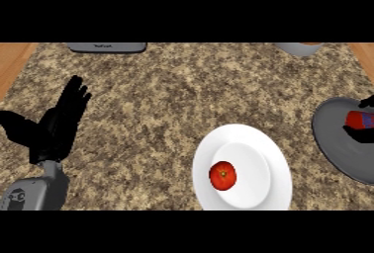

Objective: Pick the can from the plate and place it in the pan

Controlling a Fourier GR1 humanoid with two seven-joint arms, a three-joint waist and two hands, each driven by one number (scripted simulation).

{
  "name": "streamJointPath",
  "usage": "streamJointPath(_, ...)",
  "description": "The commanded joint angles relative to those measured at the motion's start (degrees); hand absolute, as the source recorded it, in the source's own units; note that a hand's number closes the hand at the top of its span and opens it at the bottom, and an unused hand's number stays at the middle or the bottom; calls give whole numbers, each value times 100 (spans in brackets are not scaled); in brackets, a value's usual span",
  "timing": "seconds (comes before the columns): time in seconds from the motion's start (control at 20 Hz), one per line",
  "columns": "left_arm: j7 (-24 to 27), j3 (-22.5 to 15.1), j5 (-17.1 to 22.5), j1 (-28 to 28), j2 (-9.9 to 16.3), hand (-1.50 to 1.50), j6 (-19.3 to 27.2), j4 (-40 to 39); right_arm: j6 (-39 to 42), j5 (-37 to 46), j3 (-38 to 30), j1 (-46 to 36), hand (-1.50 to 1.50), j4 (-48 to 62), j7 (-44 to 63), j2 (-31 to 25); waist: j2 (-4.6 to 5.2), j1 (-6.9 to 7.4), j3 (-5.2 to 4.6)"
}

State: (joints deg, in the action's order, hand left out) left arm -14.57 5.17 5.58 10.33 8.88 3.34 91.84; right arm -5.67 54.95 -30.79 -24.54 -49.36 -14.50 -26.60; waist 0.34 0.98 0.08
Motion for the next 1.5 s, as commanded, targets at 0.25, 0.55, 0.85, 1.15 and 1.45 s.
streamJointPath(0.25, -119, 134, 54, 224, 188, 0, -165, -182, -173, -654, -481, -436, -150, 2135, -1351, -615, 2, -23, 5)
streamJointPath(0.55, -82, -37, -73, -58, -114, 0, 108, 154, 691, -1816, -1329, -656, -150, 2202, -1961, -962, -14, -42, 8)
streamJointPath(0.85, -131, 86, -71, -143, 37, 0, 59, 135, 2291, -2849, -2175, -123, -150, 2540, -2154, -1779, -46, -154, 3)
streamJointPath(1.15, 273, 199, 9, -255, 54, 0, -107, -162, 3768, -3469, -2603, 888, -150, 2989, -3265, -2221, -25, -181, 10)
streamJointPath(1.45, -26, 151, 19, -4, -1, 0, -5, -33, 4565, -3712, -2568, 1500, -150, 3117, -3578, -2756, -27, -164, 17)
